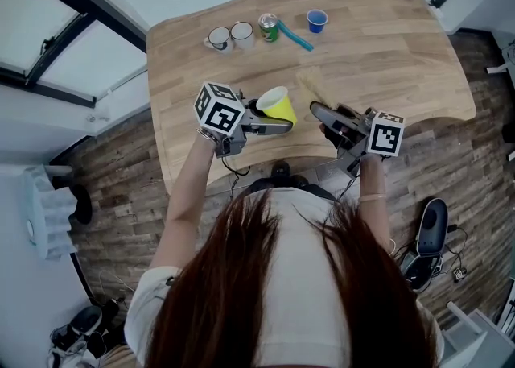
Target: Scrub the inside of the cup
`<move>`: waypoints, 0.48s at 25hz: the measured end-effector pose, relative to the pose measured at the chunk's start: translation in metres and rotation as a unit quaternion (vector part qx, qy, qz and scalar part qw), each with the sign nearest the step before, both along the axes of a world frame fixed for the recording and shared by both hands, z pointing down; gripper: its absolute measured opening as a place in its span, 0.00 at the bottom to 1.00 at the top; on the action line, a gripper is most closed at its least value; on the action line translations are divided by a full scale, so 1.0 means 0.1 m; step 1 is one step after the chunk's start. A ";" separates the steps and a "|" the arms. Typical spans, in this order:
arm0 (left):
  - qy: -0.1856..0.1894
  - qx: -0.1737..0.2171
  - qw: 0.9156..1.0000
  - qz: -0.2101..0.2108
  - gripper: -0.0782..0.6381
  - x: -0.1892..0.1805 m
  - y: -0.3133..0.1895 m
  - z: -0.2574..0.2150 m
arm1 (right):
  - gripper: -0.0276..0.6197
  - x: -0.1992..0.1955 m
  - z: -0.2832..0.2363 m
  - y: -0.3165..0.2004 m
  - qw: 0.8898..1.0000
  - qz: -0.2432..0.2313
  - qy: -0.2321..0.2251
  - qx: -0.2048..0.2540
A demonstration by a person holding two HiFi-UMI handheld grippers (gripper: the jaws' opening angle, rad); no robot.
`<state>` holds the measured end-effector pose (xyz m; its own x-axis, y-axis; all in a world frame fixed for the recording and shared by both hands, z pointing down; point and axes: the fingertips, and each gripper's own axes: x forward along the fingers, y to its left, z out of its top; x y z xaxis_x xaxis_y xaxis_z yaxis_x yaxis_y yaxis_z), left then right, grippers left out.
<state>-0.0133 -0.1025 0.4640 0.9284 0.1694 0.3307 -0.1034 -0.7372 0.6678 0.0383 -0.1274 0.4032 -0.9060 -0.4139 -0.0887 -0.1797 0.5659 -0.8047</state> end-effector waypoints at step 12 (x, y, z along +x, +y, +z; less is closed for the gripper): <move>-0.107 0.054 0.986 -0.117 0.46 -0.14 -0.30 0.32 | 0.18 0.05 0.27 -0.08 0.987 0.063 0.147 0.034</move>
<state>-0.0272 -0.1324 0.4963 0.8451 -0.0873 0.5275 -0.4084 -0.7420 0.5316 0.0437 -0.1352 0.4303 -0.8383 -0.5274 0.1381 -0.4720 0.5754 -0.6679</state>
